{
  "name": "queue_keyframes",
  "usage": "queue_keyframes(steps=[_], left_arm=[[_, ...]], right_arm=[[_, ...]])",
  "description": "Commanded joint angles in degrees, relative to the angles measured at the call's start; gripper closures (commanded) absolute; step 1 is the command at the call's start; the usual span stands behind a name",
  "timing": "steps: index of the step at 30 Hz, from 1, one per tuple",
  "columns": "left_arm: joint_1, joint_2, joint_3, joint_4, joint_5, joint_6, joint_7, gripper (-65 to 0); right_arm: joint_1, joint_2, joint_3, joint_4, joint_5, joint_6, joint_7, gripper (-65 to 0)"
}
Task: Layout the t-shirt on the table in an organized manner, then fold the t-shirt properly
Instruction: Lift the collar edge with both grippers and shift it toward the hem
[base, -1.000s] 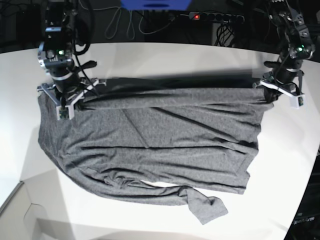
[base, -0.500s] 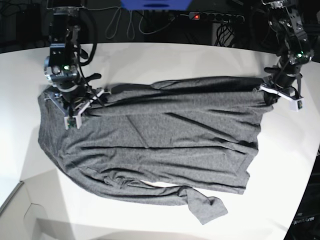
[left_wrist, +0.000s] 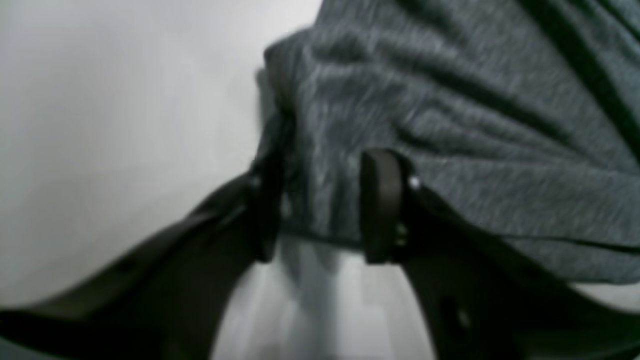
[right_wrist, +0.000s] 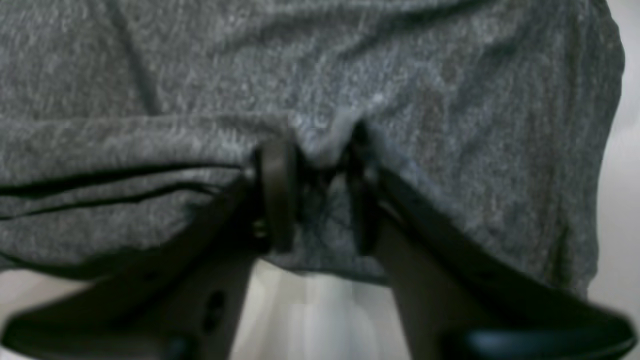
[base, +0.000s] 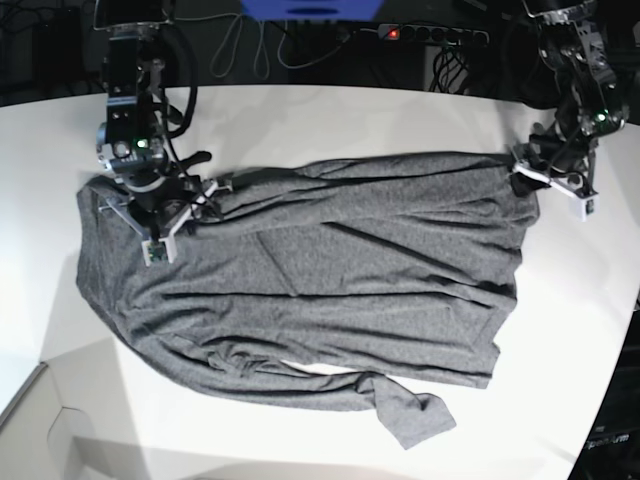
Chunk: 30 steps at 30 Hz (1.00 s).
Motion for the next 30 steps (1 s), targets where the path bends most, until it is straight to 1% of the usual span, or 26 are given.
queue_keyframes(steps=[1,3,7,10,13,18,22,24,27,29,30], left_arm=[[-0.22,-0.69,-0.49,0.96,-0.45,-0.25,-0.65,-29.4],[0.57,-0.69,-0.58,0.88,-0.45,-0.25,-0.92,-34.6],[1.01,-0.78,-0.58,0.35,-0.45,-0.34,-0.92,-46.8],[0.66,-0.78,-0.23,-0.53,-0.37,-0.34,-0.92,-52.4],[0.13,-0.78,-0.14,-2.55,-0.37,-0.34,-1.00,-52.9],[-3.39,-0.60,0.04,-6.51,-0.37,-0.34,-1.00,-52.9],[-4.09,-0.25,0.04,-8.88,-0.37,-0.34,-1.00,-52.7],[-4.09,-0.16,0.65,-9.85,-0.37,-0.34,-1.00,-52.6],[-4.09,-0.69,4.17,-11.70,-0.37,-0.34,-1.18,-52.5],[-3.74,-0.69,5.84,-12.40,-0.37,-0.34,-3.20,-52.0],[-3.65,-0.69,6.89,-12.66,-0.37,-0.34,-4.52,-49.8]], right_arm=[[0.43,0.37,0.24,1.26,0.05,0.06,1.19,-22.4],[0.26,1.25,0.59,1.26,0.05,0.06,1.19,-23.3],[-0.71,1.42,0.59,1.26,0.05,0.06,1.37,-23.3],[-0.98,1.42,0.59,1.35,0.05,0.06,1.28,-23.3],[-1.77,1.42,0.68,2.23,0.05,0.06,1.19,-23.3],[-3.79,1.33,0.68,6.54,0.05,0.06,1.19,-23.7],[-5.90,1.33,0.68,8.82,0.05,0.06,1.19,-24.2],[-6.51,1.42,0.68,8.73,0.05,0.06,1.19,-27.3],[-7.30,1.42,0.68,8.56,0.05,0.06,1.28,-33.8],[-7.83,1.42,0.68,8.56,0.05,0.06,1.37,-36.3],[-8.18,1.42,0.59,8.56,0.05,0.06,1.54,-36.8]])
